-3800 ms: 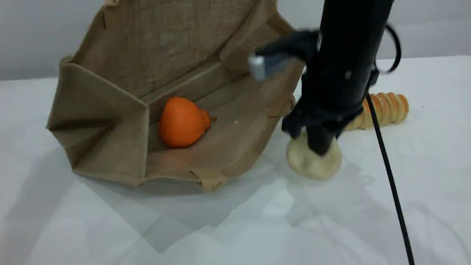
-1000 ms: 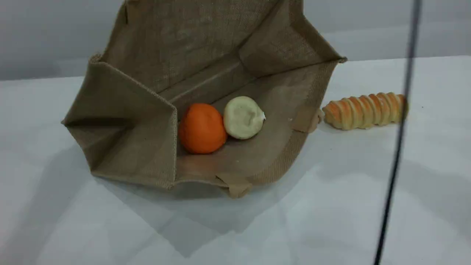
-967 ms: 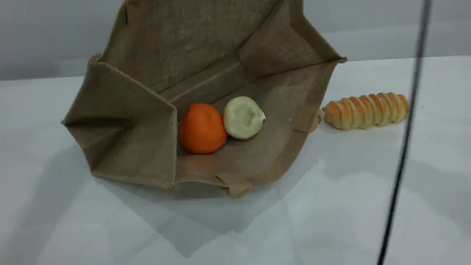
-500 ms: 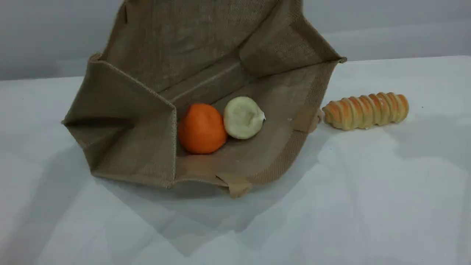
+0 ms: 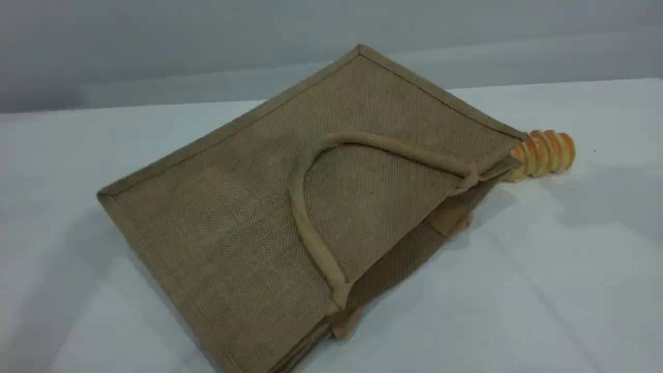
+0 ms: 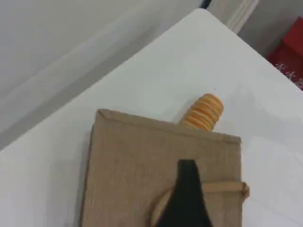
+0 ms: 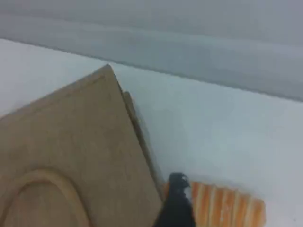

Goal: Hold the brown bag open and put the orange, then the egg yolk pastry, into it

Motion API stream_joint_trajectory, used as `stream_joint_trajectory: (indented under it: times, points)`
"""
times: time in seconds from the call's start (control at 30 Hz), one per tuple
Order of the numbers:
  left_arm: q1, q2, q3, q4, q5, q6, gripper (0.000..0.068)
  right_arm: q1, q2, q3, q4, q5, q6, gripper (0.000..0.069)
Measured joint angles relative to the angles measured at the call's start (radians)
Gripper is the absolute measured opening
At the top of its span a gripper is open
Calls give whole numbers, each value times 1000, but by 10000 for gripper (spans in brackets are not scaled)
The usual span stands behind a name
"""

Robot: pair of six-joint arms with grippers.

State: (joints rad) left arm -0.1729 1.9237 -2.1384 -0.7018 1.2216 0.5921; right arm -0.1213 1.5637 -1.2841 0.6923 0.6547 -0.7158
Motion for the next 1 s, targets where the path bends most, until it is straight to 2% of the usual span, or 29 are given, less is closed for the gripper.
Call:
stream_joint_trajectory:
  times: [0.2, 0.5, 0.6, 0.8, 1.0]
  points:
    - [0, -83, 1, 122, 0, -72, 537, 0, -139, 0, -14, 88, 0, 551]
    - [1, -292, 1, 425, 3, -308, 537, 1, -454, 0, -12, 228, 52, 551]
    - [1, -367, 6, 492, 3, -360, 537, 1, -569, 0, -13, 278, 91, 551]
    - [1, -534, 167, 522, 1, -370, 537, 1, -784, 0, -59, 408, 181, 551]
    - [1, -750, 432, 520, 0, -362, 538, 2, -973, 0, -182, 543, 290, 551]
